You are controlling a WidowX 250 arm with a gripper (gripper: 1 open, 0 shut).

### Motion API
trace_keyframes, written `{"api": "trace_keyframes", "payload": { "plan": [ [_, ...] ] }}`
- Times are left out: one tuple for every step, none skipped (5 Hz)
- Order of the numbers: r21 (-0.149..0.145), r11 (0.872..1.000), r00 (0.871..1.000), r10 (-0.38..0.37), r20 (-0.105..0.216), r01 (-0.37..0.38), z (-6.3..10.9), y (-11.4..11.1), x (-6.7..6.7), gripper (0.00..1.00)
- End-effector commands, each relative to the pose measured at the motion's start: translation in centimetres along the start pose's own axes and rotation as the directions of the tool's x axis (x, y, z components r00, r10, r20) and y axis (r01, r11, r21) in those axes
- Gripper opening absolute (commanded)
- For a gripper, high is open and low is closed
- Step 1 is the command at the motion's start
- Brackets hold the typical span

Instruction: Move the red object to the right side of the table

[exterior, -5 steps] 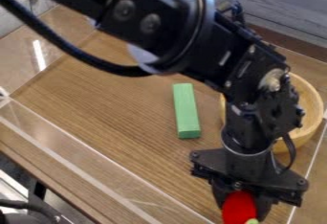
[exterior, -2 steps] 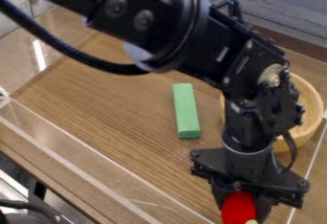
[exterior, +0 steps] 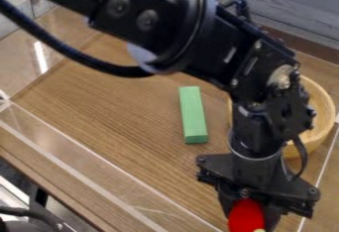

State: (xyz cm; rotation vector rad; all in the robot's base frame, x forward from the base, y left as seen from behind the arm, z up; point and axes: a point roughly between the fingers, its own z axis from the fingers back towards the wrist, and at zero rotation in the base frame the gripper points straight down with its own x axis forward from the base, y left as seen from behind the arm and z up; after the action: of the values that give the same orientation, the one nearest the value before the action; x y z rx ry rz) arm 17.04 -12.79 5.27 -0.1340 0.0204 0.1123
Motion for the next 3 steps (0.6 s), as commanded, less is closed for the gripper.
{"api": "trace_keyframes", "payload": {
  "plan": [
    [-0.046,0.999,0.999,-0.006,0.050,0.008,1.57,-0.77,0.89,0.00],
    [-0.048,0.999,0.999,-0.012,0.047,0.015,1.66,-0.77,0.82,0.00],
    [-0.051,0.998,0.999,-0.018,0.044,0.020,1.75,-0.78,0.75,0.00]
  ]
}}
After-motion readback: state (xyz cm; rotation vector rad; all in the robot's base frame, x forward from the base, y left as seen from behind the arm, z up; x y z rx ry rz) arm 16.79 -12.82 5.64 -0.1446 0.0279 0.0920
